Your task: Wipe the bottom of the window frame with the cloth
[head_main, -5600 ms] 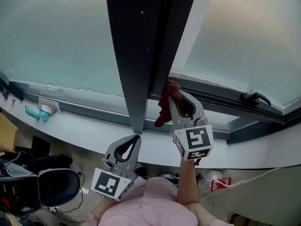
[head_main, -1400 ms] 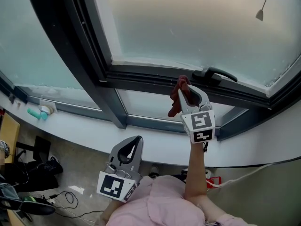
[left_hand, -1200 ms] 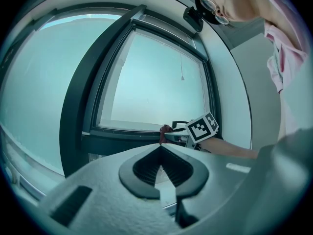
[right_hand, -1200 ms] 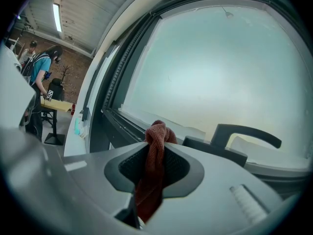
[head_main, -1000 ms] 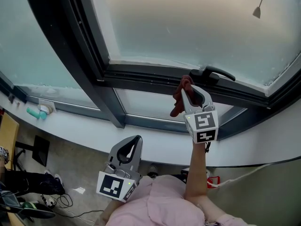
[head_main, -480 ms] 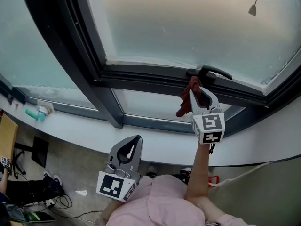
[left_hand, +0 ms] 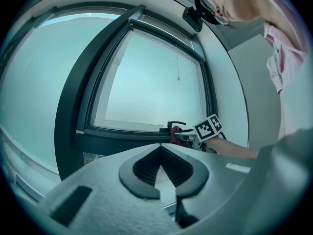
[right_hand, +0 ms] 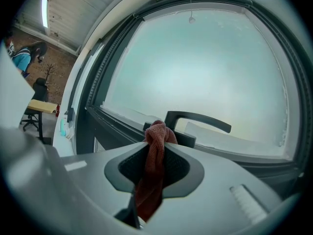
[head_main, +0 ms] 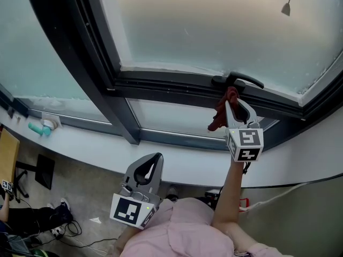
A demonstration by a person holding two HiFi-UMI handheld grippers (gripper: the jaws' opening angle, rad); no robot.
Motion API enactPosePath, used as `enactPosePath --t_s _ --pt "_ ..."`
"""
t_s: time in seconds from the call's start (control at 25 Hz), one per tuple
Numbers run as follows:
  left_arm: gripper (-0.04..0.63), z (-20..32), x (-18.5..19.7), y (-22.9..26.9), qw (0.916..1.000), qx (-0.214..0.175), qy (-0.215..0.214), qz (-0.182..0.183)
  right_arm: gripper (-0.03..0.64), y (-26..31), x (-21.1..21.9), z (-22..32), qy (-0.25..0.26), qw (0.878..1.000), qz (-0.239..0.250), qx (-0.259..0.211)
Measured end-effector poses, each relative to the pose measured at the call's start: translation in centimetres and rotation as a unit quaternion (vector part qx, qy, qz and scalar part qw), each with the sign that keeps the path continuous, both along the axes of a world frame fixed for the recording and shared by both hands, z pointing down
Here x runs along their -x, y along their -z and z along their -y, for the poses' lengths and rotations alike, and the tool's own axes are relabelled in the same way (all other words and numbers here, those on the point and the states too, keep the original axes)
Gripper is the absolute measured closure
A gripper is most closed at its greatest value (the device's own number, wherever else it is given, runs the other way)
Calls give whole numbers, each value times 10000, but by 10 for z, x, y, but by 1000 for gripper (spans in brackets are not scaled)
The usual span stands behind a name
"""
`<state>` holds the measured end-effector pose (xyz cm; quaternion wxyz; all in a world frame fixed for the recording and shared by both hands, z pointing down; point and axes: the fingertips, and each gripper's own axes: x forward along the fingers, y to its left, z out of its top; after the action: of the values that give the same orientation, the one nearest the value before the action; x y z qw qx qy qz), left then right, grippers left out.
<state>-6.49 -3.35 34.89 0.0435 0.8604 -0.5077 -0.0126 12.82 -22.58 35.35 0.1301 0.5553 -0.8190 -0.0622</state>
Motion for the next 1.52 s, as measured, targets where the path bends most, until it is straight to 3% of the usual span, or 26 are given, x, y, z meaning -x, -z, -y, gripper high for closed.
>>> enactPosePath --t_s 0.36,0.56,0.76,1.2,1.36,1.52 --pt "598 -10 23 -4 9999 20 131 -2 534 0 -1 0 -319 9994 -112 28" --pt "597 -12 41 -4 10000 -1 51 -55 537 -2 15 -9 -382 9989 139 248" --pt "598 -5 70 -1 9999 6 -115 -99 538 3 86 -20 299 9958 779 387" --pt "597 11 181 9 10000 10 -41 -52 540 -20 323 -30 1746 9793 826 602" --pt "598 12 220 1 9999 126 86 49 541 -40 374 -23 1934 9748 725 847" --pt "598 16 250 7 9994 -60 305 -146 541 -50 398 -11 1896 9742 790 934"
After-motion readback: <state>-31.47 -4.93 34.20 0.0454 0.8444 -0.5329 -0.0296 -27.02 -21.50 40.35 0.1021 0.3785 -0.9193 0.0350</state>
